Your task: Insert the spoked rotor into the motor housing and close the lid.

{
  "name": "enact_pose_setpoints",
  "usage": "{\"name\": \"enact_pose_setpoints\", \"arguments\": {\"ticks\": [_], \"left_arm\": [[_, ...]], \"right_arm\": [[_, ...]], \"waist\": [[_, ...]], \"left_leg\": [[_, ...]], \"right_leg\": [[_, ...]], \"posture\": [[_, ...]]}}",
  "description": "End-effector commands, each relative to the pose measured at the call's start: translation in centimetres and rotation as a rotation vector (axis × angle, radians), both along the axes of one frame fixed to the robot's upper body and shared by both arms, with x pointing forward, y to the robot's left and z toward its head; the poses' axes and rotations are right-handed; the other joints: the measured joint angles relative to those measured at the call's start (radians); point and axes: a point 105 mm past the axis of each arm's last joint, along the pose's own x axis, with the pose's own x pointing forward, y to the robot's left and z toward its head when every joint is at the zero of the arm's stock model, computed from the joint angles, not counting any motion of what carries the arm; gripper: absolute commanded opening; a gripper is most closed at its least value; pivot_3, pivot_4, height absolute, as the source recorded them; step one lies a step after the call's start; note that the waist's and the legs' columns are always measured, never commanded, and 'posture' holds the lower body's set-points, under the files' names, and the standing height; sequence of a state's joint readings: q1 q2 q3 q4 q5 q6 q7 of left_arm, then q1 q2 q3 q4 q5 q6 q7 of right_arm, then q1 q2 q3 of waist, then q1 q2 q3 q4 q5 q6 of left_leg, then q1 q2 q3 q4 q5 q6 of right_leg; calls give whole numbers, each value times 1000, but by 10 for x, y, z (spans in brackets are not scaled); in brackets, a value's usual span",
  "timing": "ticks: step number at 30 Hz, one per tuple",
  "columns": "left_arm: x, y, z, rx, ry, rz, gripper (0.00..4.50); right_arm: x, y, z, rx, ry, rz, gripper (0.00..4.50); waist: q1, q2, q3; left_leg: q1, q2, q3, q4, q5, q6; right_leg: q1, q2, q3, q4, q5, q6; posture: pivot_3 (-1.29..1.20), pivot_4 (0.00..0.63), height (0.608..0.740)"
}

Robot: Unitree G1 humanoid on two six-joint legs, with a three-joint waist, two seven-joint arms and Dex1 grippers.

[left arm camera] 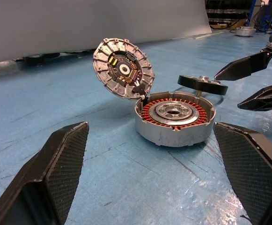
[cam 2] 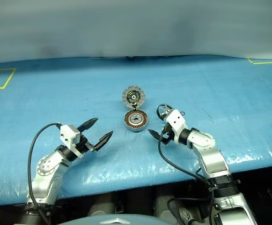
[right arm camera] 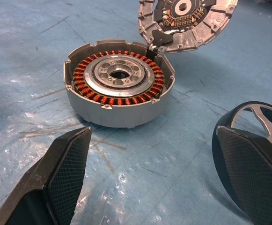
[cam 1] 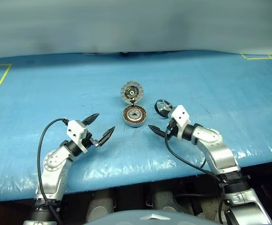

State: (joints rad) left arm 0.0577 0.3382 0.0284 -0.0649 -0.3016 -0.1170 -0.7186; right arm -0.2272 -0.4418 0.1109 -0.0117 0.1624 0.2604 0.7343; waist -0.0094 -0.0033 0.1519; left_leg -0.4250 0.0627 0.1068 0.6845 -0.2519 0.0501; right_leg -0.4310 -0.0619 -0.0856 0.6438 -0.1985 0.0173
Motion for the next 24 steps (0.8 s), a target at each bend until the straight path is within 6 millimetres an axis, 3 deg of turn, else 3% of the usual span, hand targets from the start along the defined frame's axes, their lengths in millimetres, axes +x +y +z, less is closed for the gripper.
{"name": "enact_pose_setpoints", "arguments": {"ticks": [1,13,17,24], "left_arm": [[2,0,6,1,-35,1,4500],[2,0,6,6,-33,0,4500],[2,0,4,7,-30,2,4500],[2,-1,3,5,-25,4,4500]], "right_arm": [[3,2,11,-1,-53,10,4476],[2,0,11,-58,-59,38,4476],[4,-2,9,-212,-77,96,4476],[6,27,27,-496,-171,383,4476]], "waist": [[0,0,0],[0,0,0],[-1,0,0],[-3,1,0]], "left_leg": [[0,0,0,0,0,0],[0,0,0,0,0,0],[0,0,0,0,0,0],[0,0,1,0,0,0]], "right_leg": [[0,0,0,0,0,0],[0,0,0,0,0,0],[0,0,0,0,0,0],[-1,0,0,1,0,-1]], "posture": [[0,150,740],[0,150,740],[0,150,740],[0,150,740]]}}
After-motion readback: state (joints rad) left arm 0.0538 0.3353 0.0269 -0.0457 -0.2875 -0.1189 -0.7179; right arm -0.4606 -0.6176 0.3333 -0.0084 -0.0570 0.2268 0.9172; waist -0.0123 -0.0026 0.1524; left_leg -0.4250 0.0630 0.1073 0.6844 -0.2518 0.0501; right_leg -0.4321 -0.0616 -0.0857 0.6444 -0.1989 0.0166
